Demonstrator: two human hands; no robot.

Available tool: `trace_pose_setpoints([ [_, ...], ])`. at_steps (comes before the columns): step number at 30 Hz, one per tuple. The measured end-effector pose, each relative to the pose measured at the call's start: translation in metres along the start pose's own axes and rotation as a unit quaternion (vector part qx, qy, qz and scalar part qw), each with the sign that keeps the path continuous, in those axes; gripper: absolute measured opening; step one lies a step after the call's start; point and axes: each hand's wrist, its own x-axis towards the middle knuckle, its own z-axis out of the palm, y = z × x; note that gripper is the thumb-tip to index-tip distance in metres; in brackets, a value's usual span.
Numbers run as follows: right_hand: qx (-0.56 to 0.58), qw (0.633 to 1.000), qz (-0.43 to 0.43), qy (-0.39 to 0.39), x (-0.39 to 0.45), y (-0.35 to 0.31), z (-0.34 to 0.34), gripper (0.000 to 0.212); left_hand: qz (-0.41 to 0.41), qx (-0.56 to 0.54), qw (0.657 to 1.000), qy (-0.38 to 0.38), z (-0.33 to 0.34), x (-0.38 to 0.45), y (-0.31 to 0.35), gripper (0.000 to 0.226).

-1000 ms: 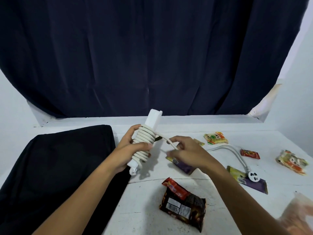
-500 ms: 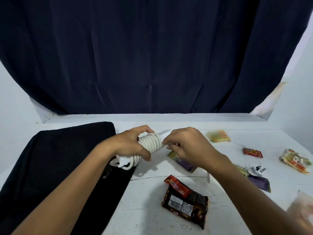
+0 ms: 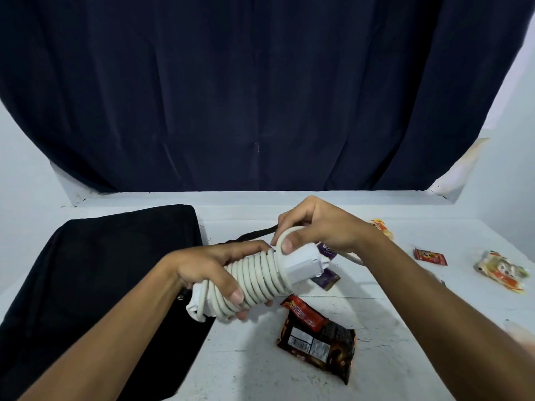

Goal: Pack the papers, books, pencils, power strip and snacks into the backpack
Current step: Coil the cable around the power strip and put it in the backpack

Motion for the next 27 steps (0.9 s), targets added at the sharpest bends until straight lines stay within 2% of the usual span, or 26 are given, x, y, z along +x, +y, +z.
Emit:
trace_pose_setpoints([
  [4,0.174,0.984,-0.014,-0.041,0.011,0.009,0.000,0.014,0.060,-0.057,0.996,-0.040,0.007,0.010,-0.006,0.098],
  [6,0.210,0.977,-0.024,-0.039,0.012,0.014,0.002,0.013,0.089,-0.084,0.992,-0.039,0.010,0.014,-0.007,0.101],
  [9,0.214,0.977,-0.005,0.023,0.012,0.024,0.000,0.049,0.127,-0.096,0.987,-0.009,0.012,0.015,-0.006,0.099],
  [11,0.237,0.971,0.005,0.039,0.010,0.028,-0.001,0.056,0.141,-0.088,0.986,0.008,0.013,0.015,-0.005,0.092],
  [13,0.263,0.962,0.022,0.065,0.009,0.033,-0.003,0.054,0.151,-0.084,0.985,0.018,0.014,0.015,-0.003,0.088],
  [17,0.320,0.943,0.058,0.073,0.004,0.039,-0.003,0.026,0.173,-0.080,0.981,0.029,0.019,0.018,-0.002,0.085],
  [20,0.352,0.926,0.092,0.100,0.001,0.045,-0.006,0.036,0.182,-0.074,0.980,0.031,0.023,0.018,0.001,0.082],
  [22,0.358,0.923,0.095,0.103,0.004,0.050,-0.006,0.035,0.189,-0.082,0.977,0.047,0.026,0.020,0.001,0.086],
  [24,0.388,0.912,0.088,0.102,0.011,0.054,-0.005,0.014,0.199,-0.099,0.972,0.075,0.028,0.023,0.001,0.093],
  [25,0.404,0.905,0.083,0.101,0.014,0.055,-0.005,0.012,0.209,-0.108,0.968,0.085,0.029,0.024,0.001,0.098],
  [27,0.423,0.894,0.095,0.112,0.016,0.057,-0.007,0.031,0.236,-0.134,0.959,0.079,0.031,0.027,0.002,0.105],
])
